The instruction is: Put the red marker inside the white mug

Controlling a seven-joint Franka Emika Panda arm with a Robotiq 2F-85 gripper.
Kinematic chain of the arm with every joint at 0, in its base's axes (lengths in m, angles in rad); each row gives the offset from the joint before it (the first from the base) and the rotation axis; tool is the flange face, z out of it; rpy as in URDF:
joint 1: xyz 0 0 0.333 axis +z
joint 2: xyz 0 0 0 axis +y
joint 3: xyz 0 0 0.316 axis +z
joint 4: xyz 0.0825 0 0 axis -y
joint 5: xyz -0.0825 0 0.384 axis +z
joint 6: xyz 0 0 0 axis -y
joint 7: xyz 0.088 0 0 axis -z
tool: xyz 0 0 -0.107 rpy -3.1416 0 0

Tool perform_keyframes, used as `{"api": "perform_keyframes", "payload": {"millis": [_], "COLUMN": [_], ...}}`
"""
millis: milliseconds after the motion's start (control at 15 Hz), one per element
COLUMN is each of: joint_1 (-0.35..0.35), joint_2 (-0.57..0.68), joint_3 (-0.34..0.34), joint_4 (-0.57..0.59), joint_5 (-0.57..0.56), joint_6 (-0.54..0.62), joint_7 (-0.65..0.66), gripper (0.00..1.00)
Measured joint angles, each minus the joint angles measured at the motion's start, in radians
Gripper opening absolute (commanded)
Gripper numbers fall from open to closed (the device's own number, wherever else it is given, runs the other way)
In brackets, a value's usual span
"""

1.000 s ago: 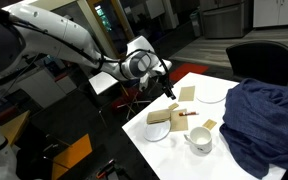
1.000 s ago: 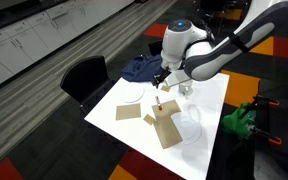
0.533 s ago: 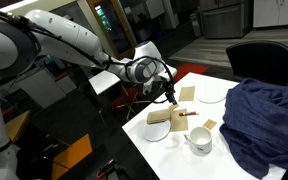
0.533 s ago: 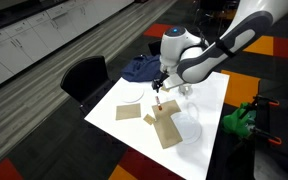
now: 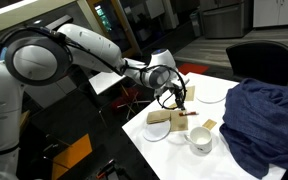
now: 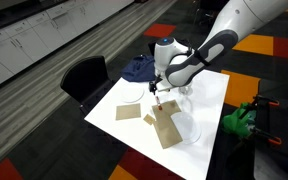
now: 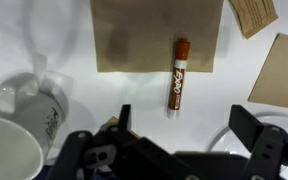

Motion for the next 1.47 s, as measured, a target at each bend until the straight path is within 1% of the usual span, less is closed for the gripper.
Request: {"api": "perform_keyframes", "payload": {"millis": [67, 200, 267, 333, 400, 533, 933, 1467], "joint_1": [0.0, 0.0, 0.0, 0.0, 0.0, 0.0, 0.0, 0.0], "joint_2": [0.017, 0.045, 0.058, 0.07, 0.082, 0.108, 0.205, 0.297], "joint_3": [-0.001, -0.001, -0.001, -0.002, -0.002, -0.002, -0.006, -0.012], "joint_4": [0.023, 0.065, 0.085, 0.105, 0.124, 0.16, 0.247, 0.334], "joint_5": [0.003, 0.006, 0.007, 0.007, 0.007, 0.007, 0.007, 0.007], "joint_6": [-0.017, -0.054, -0.074, -0.094, -0.111, -0.135, -0.141, -0.141], "joint_7": [0.0, 0.0, 0.0, 0.0, 0.0, 0.0, 0.0, 0.001], "gripper": [1.0, 0.93, 0.93, 0.9, 0.92, 0.92, 0.92, 0.87]}}
